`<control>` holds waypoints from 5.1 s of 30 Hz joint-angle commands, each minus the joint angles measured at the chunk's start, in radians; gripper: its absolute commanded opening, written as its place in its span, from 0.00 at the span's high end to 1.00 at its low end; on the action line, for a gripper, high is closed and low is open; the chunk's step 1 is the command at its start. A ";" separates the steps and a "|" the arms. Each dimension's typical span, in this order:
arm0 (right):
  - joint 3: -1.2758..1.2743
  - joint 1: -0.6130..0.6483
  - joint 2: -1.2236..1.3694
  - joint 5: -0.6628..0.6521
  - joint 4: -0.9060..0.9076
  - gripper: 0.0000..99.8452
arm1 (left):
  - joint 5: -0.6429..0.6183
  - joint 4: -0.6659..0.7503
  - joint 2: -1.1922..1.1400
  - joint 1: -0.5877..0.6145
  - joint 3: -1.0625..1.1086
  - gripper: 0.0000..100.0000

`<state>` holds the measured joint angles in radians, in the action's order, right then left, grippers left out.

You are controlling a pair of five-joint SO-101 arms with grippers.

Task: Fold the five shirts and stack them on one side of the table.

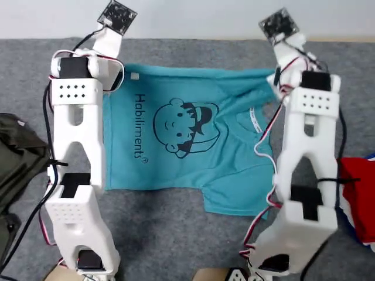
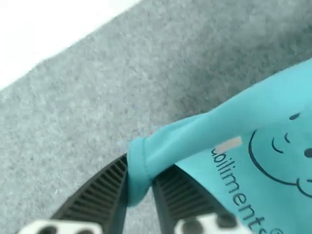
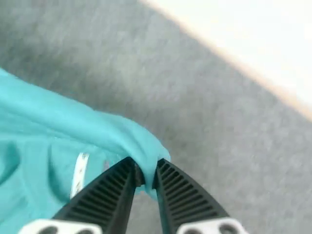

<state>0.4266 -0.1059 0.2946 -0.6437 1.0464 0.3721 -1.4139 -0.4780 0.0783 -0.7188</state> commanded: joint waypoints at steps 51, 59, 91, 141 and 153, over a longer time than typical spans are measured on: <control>0.537 -0.085 -0.621 -0.107 0.610 0.99 | 0.235 -0.310 0.802 -0.091 -0.337 1.00; 0.101 -0.024 -0.444 -0.107 0.317 0.99 | 0.236 -0.259 0.566 -0.006 0.054 1.00; 0.097 0.073 0.019 -0.063 -0.507 0.99 | 0.110 0.635 0.005 0.040 0.093 1.00; 0.106 0.148 -0.071 -0.221 0.723 0.99 | 0.609 -0.339 0.003 0.081 0.117 1.00; -0.038 0.196 -0.220 -0.219 0.748 0.99 | 0.618 -0.195 0.003 0.081 0.305 1.00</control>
<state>0.4296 0.0614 0.1826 -0.8539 1.7538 0.9858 -1.6502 -0.4826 0.1565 -0.4166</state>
